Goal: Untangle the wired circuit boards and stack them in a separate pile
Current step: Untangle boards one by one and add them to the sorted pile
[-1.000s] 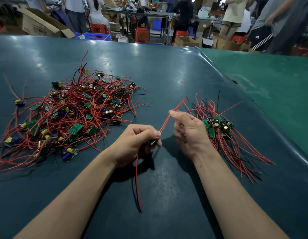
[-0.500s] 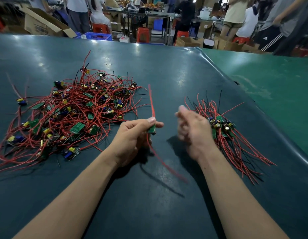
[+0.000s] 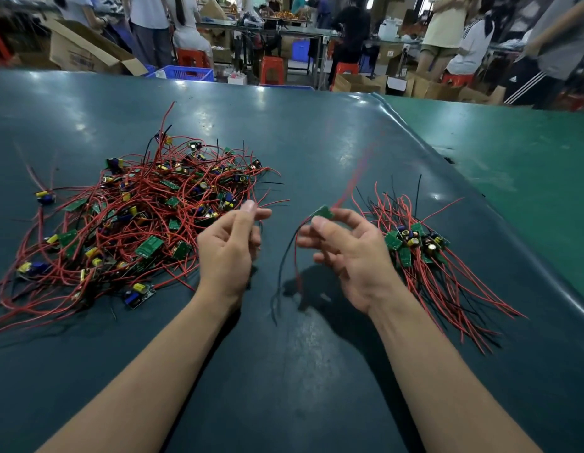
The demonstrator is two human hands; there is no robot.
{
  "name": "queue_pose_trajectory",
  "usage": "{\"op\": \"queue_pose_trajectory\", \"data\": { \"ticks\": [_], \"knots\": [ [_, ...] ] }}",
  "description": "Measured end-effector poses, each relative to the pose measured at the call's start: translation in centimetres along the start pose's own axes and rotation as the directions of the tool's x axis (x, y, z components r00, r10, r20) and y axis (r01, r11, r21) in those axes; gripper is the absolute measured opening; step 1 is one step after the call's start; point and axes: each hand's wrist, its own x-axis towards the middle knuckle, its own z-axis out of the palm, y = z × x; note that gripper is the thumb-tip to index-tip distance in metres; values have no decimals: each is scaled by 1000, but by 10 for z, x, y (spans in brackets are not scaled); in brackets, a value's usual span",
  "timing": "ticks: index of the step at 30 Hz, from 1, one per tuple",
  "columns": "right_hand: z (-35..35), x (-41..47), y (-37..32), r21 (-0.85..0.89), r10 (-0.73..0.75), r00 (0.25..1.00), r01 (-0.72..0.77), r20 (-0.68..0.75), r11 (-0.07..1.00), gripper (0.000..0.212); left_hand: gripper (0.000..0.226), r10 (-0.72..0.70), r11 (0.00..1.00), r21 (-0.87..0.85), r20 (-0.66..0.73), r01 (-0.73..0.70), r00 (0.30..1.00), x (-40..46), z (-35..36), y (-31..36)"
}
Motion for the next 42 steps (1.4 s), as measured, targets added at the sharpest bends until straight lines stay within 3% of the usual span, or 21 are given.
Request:
{"op": "queue_pose_trajectory", "data": {
  "ticks": [3,6,8,10,13,20,22,25,27,28,30,33,35,39,42],
  "knots": [
    [-3,2,-6,205,-73,988,99,-135,974,24,33,174,982,93,-134,-162,976,4,-5,1],
    [-5,4,-8,405,-71,934,220,-351,887,23,35,226,971,117,-136,-210,965,3,-4,1],
    [-10,4,-10,520,6,889,262,-457,813,21,35,231,967,142,-120,-214,965,2,-2,0],
    [-16,4,-10,609,97,873,250,-478,753,12,35,222,967,157,-115,-203,968,2,-2,-1],
    [-17,1,-8,632,153,871,208,-467,747,11,35,202,971,156,-122,-183,972,3,-2,-1],
    [-17,-4,-7,615,191,883,131,-429,777,30,36,230,950,232,-78,-207,970,0,-1,3],
    [-9,-7,-2,491,153,923,43,-353,870,26,33,373,853,388,19,-350,928,-2,-6,6],
    [7,-7,13,231,61,957,6,-282,973,19,30,601,485,685,192,-545,776,-2,-20,11],
    [12,-3,19,120,8,961,26,-275,992,19,25,674,289,834,171,-470,718,1,-30,14],
    [13,-1,19,92,-6,961,33,-278,995,20,20,683,247,883,134,-399,718,3,-34,16],
    [12,3,20,71,-18,961,39,-277,997,21,16,637,239,931,65,-276,768,9,-43,17],
    [9,5,20,50,-42,965,57,-259,997,21,31,482,238,971,-93,-28,871,16,-52,18],
    [7,5,20,17,-74,966,81,-249,997,21,32,441,209,972,-190,105,877,15,-54,21],
    [5,5,19,1,-81,971,84,-227,997,22,34,359,101,974,-225,202,906,8,-55,25],
    [6,3,20,-35,-78,977,73,-198,997,22,39,330,118,971,-234,206,915,5,-57,24]
  ]
}}
